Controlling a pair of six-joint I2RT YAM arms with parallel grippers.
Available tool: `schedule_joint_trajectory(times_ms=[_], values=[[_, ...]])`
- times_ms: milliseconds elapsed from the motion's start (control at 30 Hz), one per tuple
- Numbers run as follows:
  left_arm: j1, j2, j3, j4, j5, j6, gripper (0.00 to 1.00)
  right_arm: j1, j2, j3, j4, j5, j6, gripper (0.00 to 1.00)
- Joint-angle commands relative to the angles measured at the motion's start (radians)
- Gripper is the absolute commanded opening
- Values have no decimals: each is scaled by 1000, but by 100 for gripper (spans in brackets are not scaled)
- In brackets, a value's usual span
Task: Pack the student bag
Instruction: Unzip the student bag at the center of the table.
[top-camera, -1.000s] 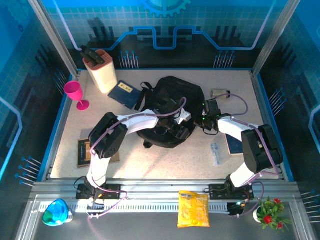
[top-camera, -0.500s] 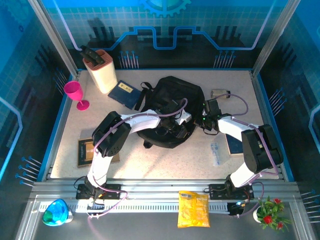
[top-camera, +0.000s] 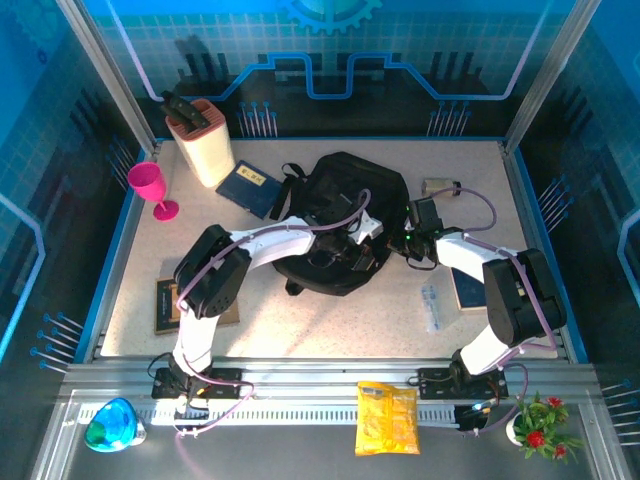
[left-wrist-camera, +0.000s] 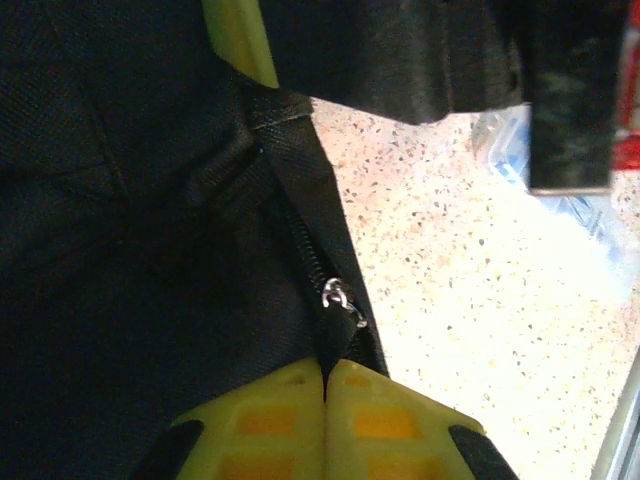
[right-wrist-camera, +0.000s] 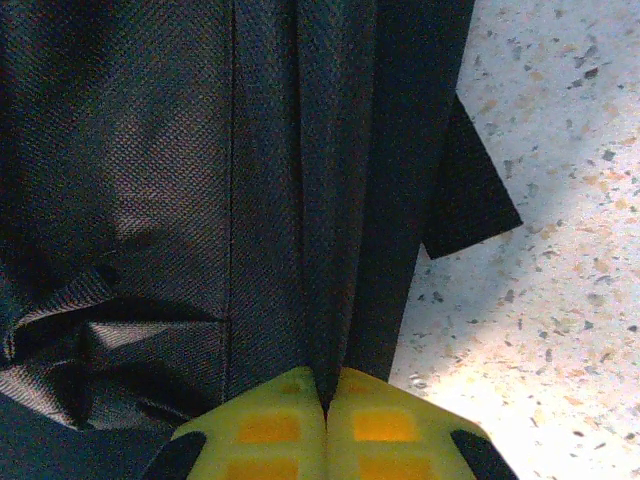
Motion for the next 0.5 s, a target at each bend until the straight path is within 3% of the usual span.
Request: schedule_joint_trajectory(times_ms=[0,467], values=[[5,-61,-20,-50,-7,-16,0,-21,33,-13,-20,-6,2,4],[-12,-184,-64,-270,-133,-111,0,-19,123,49,-35,24,29,1]])
